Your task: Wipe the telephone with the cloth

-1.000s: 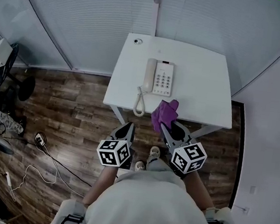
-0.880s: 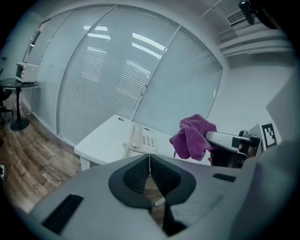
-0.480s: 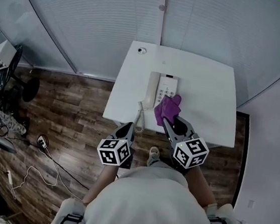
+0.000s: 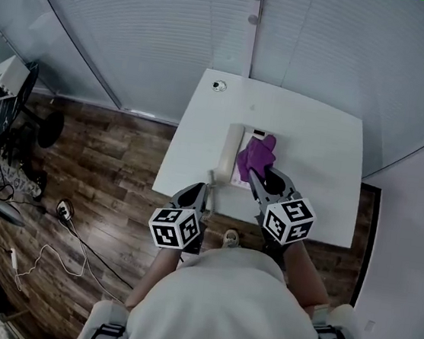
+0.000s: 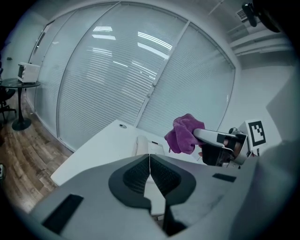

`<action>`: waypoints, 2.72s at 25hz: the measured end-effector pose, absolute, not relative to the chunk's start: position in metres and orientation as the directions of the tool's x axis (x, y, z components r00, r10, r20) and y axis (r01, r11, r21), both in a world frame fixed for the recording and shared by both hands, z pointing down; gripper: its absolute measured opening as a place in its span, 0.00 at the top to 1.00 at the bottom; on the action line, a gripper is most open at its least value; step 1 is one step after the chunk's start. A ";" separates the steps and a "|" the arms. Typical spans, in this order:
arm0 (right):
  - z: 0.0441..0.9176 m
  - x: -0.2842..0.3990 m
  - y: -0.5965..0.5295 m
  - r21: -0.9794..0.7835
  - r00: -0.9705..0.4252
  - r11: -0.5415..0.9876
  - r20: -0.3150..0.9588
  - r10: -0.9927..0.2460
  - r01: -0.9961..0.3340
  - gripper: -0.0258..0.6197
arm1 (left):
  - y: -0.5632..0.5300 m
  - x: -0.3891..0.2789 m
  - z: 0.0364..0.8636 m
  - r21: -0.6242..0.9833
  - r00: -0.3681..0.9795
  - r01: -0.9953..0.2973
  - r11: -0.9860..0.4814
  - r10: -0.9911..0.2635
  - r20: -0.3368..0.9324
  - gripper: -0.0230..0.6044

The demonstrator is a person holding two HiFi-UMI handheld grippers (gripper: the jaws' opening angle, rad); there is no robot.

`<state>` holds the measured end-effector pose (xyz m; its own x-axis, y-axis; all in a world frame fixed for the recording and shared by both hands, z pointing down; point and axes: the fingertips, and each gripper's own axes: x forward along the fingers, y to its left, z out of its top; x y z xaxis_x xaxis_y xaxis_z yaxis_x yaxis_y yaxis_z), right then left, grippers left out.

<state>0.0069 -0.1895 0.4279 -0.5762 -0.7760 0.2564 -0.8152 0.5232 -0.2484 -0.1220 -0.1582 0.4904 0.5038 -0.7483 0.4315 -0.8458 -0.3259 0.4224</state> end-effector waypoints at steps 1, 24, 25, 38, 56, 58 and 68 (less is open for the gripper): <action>0.428 0.008 -0.196 -0.248 -0.581 0.528 0.256 -0.773 -0.812 0.81 | -0.162 -0.121 0.491 0.420 0.498 -0.849 -0.320 -0.752 0.433 0.93; 0.491 -0.004 -0.328 -0.209 -0.627 0.595 0.353 -0.694 -0.776 0.81 | -0.203 -0.114 0.516 0.420 0.379 -0.891 -0.175 -0.796 0.473 0.93; 0.494 -0.006 -0.330 -0.209 -0.629 0.598 0.360 -0.689 -0.774 0.81 | -0.203 -0.114 0.517 0.418 0.374 -0.892 -0.170 -0.797 0.474 0.93; 0.523 -0.019 -0.353 -0.166 -0.596 0.590 0.437 -0.674 -0.790 0.81 | -0.197 -0.120 0.517 0.410 0.361 -0.898 -0.158 -0.798 0.483 0.93; 0.539 -0.026 -0.352 -0.125 -0.536 0.552 0.483 -0.692 -0.825 0.81 | -0.207 -0.128 0.521 0.413 0.432 -0.880 -0.236 -0.759 0.486 0.93; 0.539 -0.028 -0.349 -0.125 -0.541 0.558 0.483 -0.688 -0.821 0.81 | -0.207 -0.127 0.521 0.415 0.434 -0.878 -0.237 -0.759 0.485 0.93; 0.541 -0.035 -0.324 -0.126 -0.576 0.597 0.478 -0.664 -0.793 0.81 | -0.199 -0.125 0.524 0.422 0.425 -0.879 -0.222 -0.766 0.482 0.93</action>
